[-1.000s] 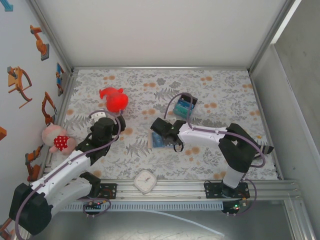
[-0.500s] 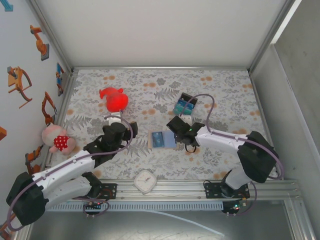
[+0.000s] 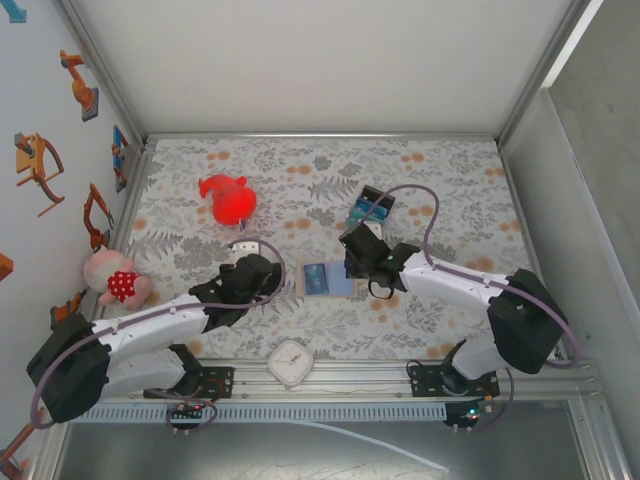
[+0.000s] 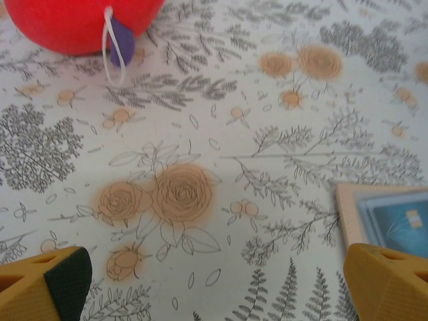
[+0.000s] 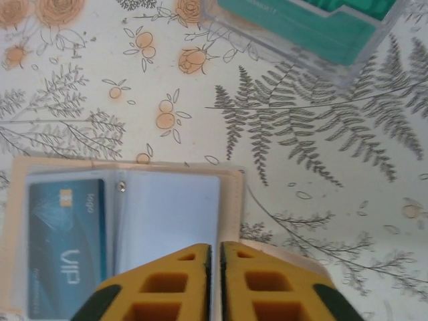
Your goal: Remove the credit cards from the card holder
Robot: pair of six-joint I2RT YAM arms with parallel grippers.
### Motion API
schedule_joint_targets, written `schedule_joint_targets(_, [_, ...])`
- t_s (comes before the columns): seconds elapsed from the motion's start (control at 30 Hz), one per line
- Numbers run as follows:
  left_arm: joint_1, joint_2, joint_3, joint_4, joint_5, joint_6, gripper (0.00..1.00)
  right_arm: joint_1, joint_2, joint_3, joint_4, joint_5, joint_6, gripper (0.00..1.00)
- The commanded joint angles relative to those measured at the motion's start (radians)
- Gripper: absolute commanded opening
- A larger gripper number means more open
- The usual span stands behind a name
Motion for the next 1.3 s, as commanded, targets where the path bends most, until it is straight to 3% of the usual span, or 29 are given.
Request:
schedule_joint_targets(0.0, [-0.01, 0.058, 0.075, -0.079, 0.0, -0.045, 0.97, -0.015, 0.035, 0.037, 0.027, -0.073, -0.007, 0.02])
schedule_joint_targets(0.17, [-0.019, 0.16, 0.107, -0.052, 0.074, -0.044, 0.97, -0.023, 0.069, 0.042, 0.057, -0.148, -0.008, 0.01])
schedule_joint_targets(0.27, [-0.023, 0.197, 0.111, -0.009, 0.113, -0.047, 0.97, -0.025, 0.098, 0.054, 0.059, -0.198, -0.005, 0.21])
schedule_joint_targets(0.43, [-0.024, 0.239, 0.116, 0.027, 0.171, -0.025, 0.97, -0.025, 0.121, 0.055, 0.071, -0.23, 0.01, 0.3])
schedule_joint_targets(0.7, [-0.022, 0.32, 0.13, 0.102, 0.277, -0.006, 1.0, -0.03, 0.145, 0.064, 0.122, -0.316, 0.024, 0.32])
schedule_joint_targets(0.87, [-0.019, 0.332, 0.133, 0.089, 0.266, -0.006, 0.95, -0.044, 0.147, 0.053, 0.131, -0.34, 0.042, 0.27])
schedule_joint_targets(1.27, [-0.018, 0.37, 0.141, 0.05, 0.261, 0.008, 0.99, -0.063, 0.195, 0.025, 0.223, -0.455, 0.079, 0.23])
